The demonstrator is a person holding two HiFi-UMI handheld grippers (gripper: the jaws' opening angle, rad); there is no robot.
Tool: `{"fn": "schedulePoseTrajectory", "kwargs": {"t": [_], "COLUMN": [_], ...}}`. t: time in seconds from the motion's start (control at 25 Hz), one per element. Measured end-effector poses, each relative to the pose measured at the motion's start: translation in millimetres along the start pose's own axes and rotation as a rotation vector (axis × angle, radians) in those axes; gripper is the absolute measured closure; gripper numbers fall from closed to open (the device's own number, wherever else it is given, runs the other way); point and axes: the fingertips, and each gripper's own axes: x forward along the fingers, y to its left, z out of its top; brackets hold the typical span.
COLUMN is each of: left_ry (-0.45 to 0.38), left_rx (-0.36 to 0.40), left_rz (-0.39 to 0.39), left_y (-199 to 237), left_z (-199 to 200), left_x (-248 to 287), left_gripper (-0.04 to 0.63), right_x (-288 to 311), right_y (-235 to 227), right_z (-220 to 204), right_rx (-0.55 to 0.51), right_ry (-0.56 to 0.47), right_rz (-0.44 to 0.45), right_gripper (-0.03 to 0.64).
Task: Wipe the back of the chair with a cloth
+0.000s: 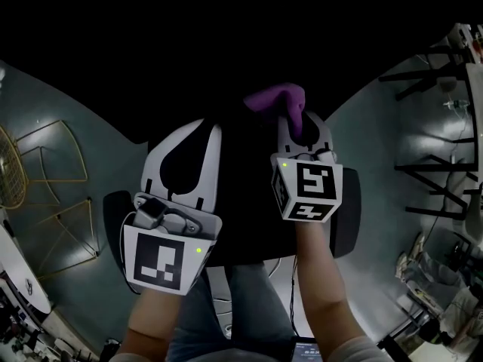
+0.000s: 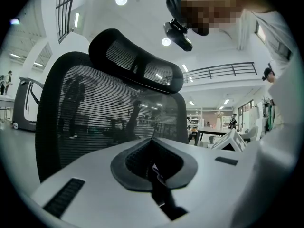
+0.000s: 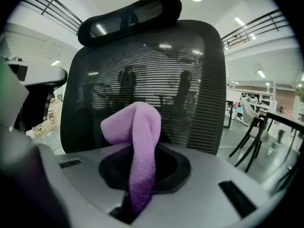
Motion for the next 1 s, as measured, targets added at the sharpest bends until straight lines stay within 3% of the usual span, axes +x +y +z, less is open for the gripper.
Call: {"fn": "schedulePoseTrajectory", "kwargs": {"t": [1.0], "left_ry": [-0.001], "left_rx": [0.004], "left_rz": [-0.033], "left_y": [-22], "left_z": [-1], "left_x": [7], "left_gripper": [0.583], "right_x": [-31], "right_y": [-95], "right_z": [-23], "right_rx": [0.129], "right_ry": [0.017], "right_rz": [-0.18], "right_gripper": [0.565]}}
